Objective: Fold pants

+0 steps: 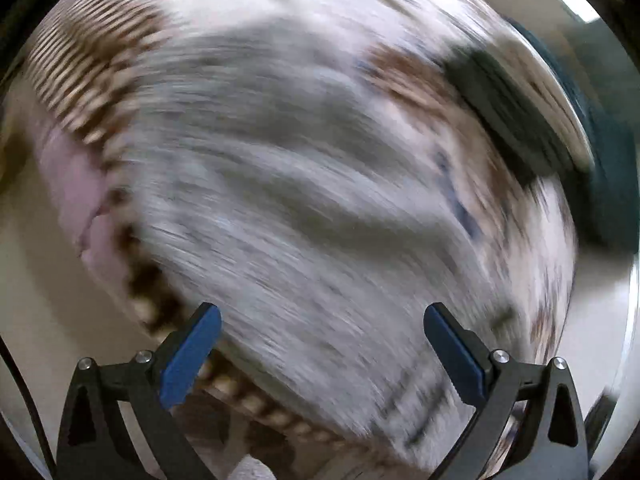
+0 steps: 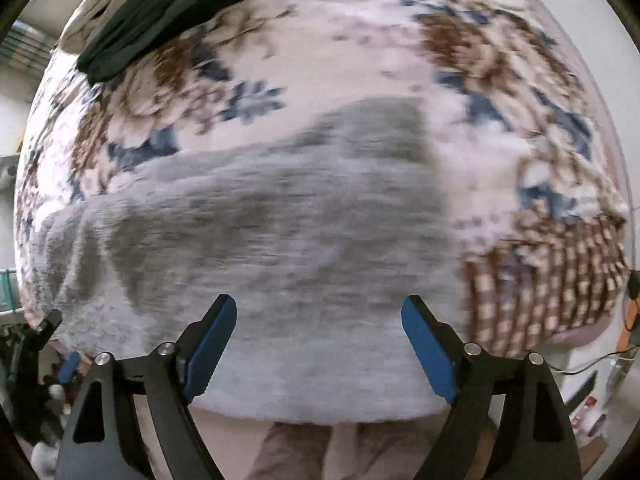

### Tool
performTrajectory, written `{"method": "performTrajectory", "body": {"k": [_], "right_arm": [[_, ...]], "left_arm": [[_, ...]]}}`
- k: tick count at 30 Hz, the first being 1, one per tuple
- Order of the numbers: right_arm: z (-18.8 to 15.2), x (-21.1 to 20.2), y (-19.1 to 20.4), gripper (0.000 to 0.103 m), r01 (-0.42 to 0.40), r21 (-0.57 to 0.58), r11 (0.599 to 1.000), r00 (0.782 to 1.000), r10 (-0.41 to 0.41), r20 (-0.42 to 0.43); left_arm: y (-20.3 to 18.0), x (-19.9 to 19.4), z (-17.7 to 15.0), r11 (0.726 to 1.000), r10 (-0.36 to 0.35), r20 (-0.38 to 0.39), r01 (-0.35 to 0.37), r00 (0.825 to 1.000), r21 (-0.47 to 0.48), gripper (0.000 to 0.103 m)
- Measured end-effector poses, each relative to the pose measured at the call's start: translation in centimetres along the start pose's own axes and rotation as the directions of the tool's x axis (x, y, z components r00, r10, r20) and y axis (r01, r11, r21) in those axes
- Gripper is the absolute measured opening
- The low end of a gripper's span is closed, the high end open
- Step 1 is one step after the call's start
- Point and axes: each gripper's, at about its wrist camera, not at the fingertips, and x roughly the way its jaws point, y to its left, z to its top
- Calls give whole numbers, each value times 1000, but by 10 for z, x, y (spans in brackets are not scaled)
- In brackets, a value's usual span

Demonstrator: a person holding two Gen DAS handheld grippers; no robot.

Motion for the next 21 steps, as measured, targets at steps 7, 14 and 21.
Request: {"method": "performTrajectory", "body": {"k": [7,14,21], "right_arm": [[-3,25,80,87,23,-136,990,999,-27,-22],[-2,38,116,87,51,-174,983,997,-61,-51],[5,43,121,87,55,-159,986,996,-66,-64]], "left_arm": [[77,5,56,958,26,109,6,994,-285,102],[80,36,105,977,6,146,25,989,-213,90],[63,37,113,997,-35,175,46,984,-62,24]]}}
